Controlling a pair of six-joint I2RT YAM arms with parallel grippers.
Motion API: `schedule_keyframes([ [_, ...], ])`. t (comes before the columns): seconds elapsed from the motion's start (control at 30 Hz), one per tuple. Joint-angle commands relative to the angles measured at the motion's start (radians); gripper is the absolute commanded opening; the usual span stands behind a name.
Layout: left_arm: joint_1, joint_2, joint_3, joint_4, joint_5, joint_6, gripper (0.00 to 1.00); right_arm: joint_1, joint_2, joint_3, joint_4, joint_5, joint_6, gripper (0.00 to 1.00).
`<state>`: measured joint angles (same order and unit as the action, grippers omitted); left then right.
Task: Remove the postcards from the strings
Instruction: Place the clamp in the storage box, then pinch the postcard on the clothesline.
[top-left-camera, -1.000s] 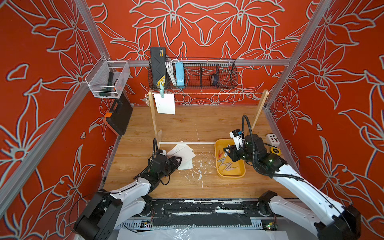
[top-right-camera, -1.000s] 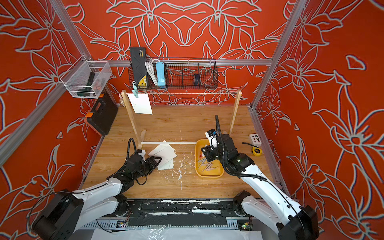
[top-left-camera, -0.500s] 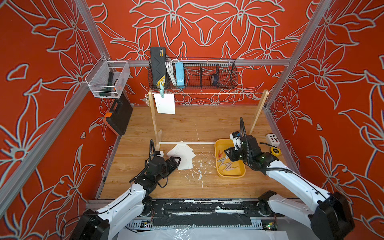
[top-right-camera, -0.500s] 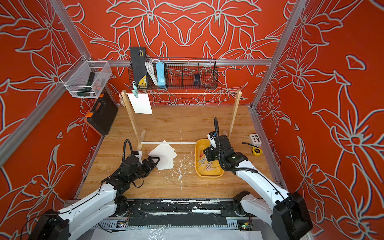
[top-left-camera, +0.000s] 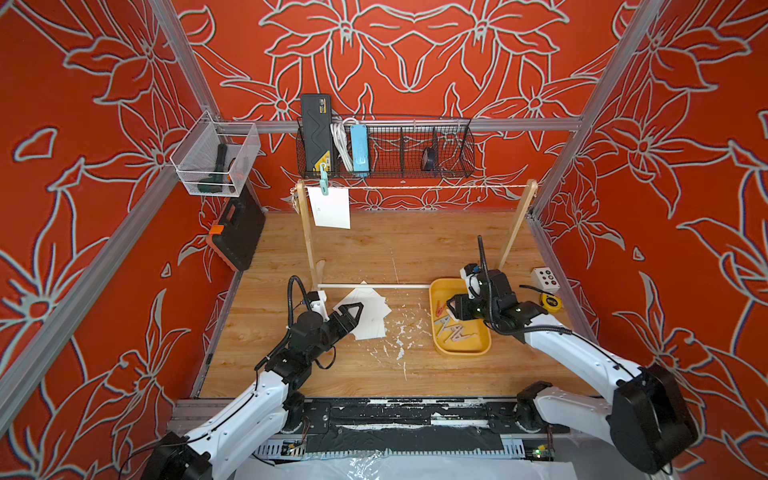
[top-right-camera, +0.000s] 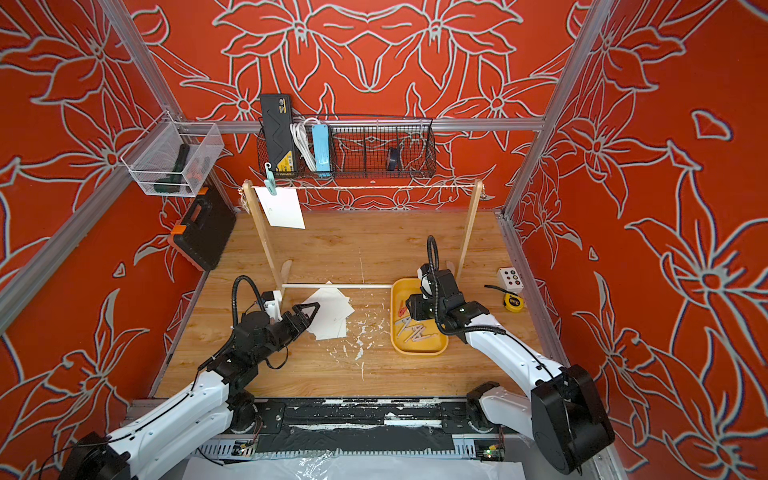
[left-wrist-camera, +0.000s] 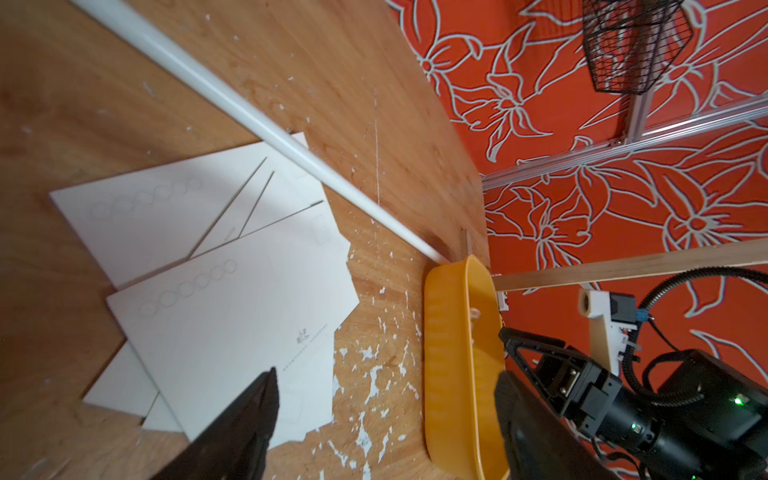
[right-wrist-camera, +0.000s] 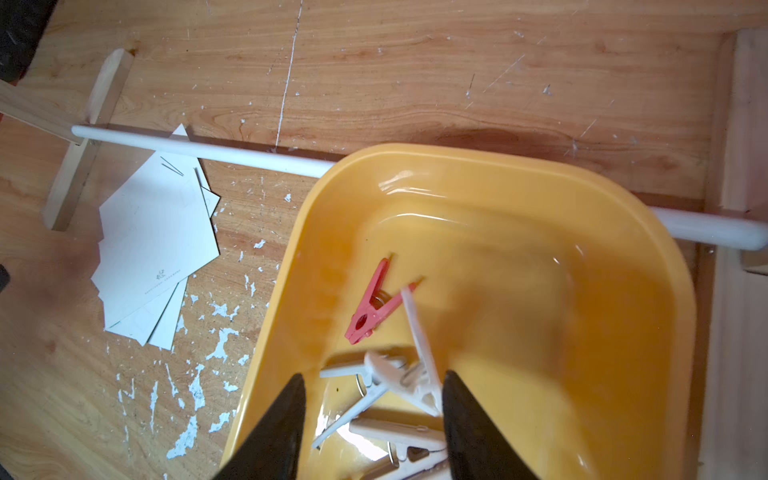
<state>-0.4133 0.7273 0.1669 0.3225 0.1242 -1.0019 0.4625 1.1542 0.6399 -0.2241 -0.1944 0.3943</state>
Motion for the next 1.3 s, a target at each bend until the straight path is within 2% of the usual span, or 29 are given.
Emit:
schedule_keyframes([
  [0.0,-0.004,-0.022,0.021,0.117,-0.065,0.045,0.8,-0.005,-0.034,0.036,-0.018,0.005,-0.004,0.58],
  [0.13,-0.001,0.009,0.046,0.137,-0.089,0.002,0.81,-0.004,-0.083,0.087,-0.052,-0.042,-0.028,0.59],
  [0.3,0.016,0.172,0.2,-0.008,-0.031,-0.061,0.8,0.002,-0.124,0.17,-0.097,-0.115,-0.055,0.66],
  [0.33,0.021,0.205,0.231,-0.021,-0.003,-0.061,0.93,0.006,-0.129,0.19,-0.106,-0.129,-0.064,0.68],
  [0.37,0.024,0.236,0.253,-0.012,0.03,-0.049,0.98,0.01,-0.135,0.21,-0.114,-0.138,-0.07,0.7],
  [0.4,0.024,0.252,0.266,0.003,0.053,-0.043,0.98,0.014,-0.138,0.225,-0.119,-0.148,-0.076,0.71],
  [0.47,0.024,0.253,0.248,0.121,0.097,-0.007,0.98,0.019,-0.149,0.251,-0.12,-0.171,-0.08,0.73],
  [0.57,0.025,0.212,0.191,0.228,0.026,-0.05,0.98,0.025,-0.157,0.293,-0.127,-0.202,-0.091,0.76],
  [0.77,0.025,0.099,0.113,0.433,-0.073,0.009,0.93,0.034,-0.144,0.338,-0.08,-0.289,-0.077,0.81],
  [0.8,0.026,0.094,0.107,0.479,-0.077,0.024,0.93,0.04,-0.138,0.345,-0.072,-0.297,-0.073,0.95],
  [0.9,0.025,0.096,0.054,0.689,-0.128,0.046,0.97,0.06,-0.12,0.375,-0.065,-0.315,-0.088,0.98],
  [0.97,0.031,0.113,0.018,0.817,-0.184,0.052,0.97,0.074,-0.114,0.396,-0.06,-0.321,-0.103,0.98],
  [1.1,0.065,0.222,0.026,1.054,-0.11,0.064,0.97,0.089,-0.088,0.453,-0.062,-0.344,-0.13,0.96],
  [1.27,0.075,0.369,0.061,1.257,-0.099,0.069,0.97,0.098,-0.06,0.495,-0.036,-0.384,-0.143,0.95],
])
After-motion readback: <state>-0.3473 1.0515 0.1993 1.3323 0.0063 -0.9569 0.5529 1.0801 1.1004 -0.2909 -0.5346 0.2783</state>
